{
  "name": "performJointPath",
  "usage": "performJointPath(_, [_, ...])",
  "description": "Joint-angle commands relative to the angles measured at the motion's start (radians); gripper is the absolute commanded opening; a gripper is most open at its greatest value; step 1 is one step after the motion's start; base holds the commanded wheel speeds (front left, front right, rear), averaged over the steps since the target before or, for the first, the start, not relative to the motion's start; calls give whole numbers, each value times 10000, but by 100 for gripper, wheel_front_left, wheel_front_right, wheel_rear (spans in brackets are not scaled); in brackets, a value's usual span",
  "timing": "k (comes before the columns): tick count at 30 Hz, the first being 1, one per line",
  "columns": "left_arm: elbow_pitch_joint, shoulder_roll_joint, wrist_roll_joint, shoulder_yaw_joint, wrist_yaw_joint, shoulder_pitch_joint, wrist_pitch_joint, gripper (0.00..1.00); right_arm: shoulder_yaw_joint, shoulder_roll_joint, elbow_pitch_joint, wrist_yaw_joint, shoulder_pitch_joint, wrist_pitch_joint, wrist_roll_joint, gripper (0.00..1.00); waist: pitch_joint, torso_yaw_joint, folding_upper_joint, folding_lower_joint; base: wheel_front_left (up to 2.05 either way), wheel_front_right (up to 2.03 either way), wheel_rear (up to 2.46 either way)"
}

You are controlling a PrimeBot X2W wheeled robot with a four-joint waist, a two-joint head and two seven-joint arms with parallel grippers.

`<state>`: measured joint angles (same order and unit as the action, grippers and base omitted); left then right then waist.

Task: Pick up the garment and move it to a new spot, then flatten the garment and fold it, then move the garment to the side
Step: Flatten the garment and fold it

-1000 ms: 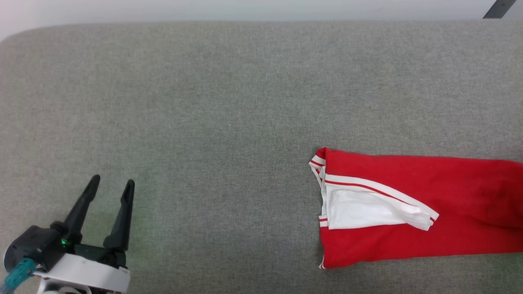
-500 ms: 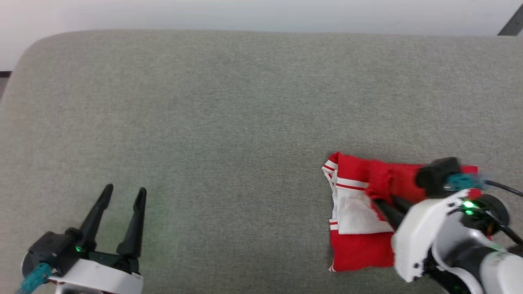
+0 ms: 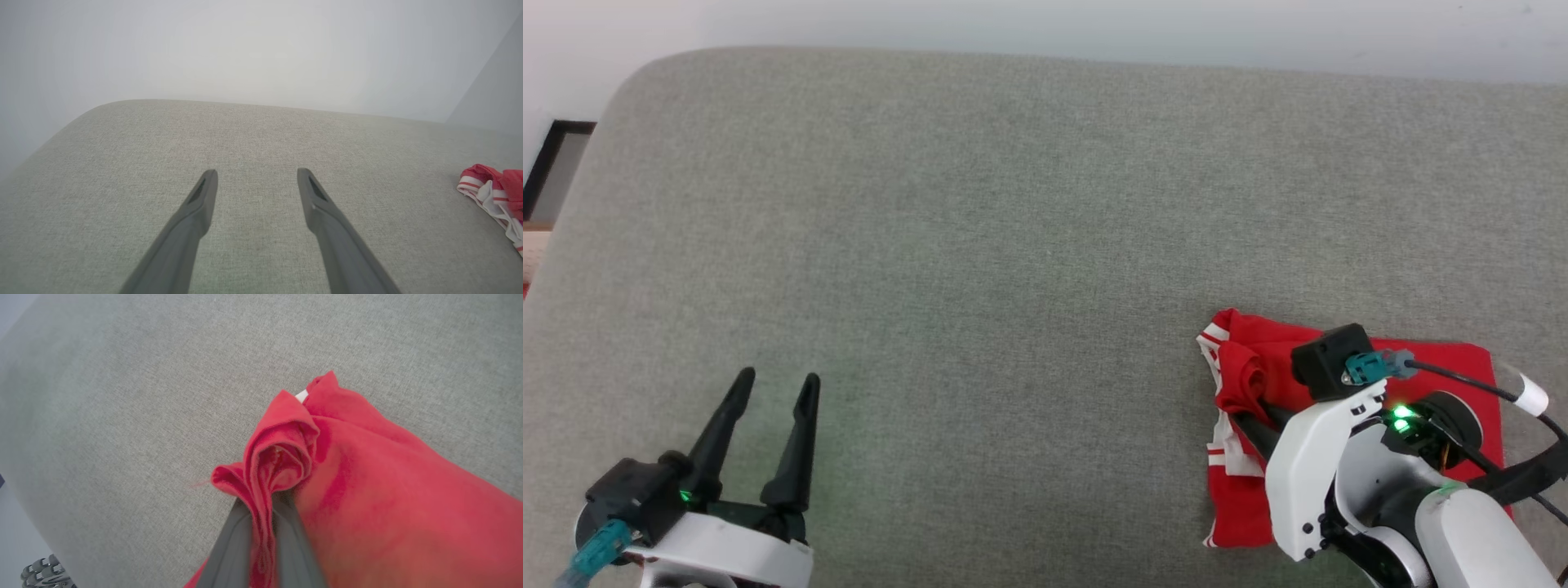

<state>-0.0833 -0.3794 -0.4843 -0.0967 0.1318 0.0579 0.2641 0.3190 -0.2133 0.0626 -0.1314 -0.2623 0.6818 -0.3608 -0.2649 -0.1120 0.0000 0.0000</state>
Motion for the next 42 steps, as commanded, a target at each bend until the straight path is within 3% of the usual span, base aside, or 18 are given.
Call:
performJointPath(1, [-65, -50, -40, 30, -27, 61, -7, 100, 43, 13, -127, 17, -37, -231, -30, 16, 51, 65, 0, 0, 0, 0, 0])
performJointPath(2, [-85, -57, -41, 53, -27, 52, -7, 100, 50, 49, -205, 17, -57, -378, -53, 42, 90, 119, 0, 0, 0, 0, 0])
performJointPath(3, [-103, -62, -35, 75, -27, 25, -7, 100, 53, 68, -254, 17, -71, -517, -86, 82, 134, 178, 0, 0, 0, 0, 0])
performJointPath(4, [-116, -71, -25, 106, -27, -16, -7, 100, 48, 85, -290, 17, -76, -619, -115, 100, 187, 247, 0, 0, 0, 0, 0])
performJointPath(14, [-181, -18, 62, 189, -27, -324, -7, 100, -166, -263, -179, 17, 31, -1544, -1050, 100, 648, 1013, 0, 0, 0, 0, 0])
performJointPath(22, [-536, 179, 150, 143, -27, -629, -7, 100, -405, -993, -1381, 17, 381, -3709, -1914, 100, 1312, 1610, 0, 0, 0, 0, 0])
performJointPath(31, [-988, 479, 397, 520, -27, -1149, -7, 100, -398, -1373, -2728, 17, 443, -6449, -1380, 100, 1967, 2023, 0, 0, 0, 0, 0])
performJointPath(38, [-797, 785, 700, 1198, -27, -1718, -7, 100, -615, -1015, -3546, 17, 665, -8420, -742, 100, 2263, 2095, 0, 0, 0, 0, 0])
performJointPath(42, [-588, 890, 909, 1449, -27, -2028, -7, 100, -898, -827, -3710, 17, 940, -8947, -427, 100, 2439, 1977, 0, 0, 0, 0, 0])
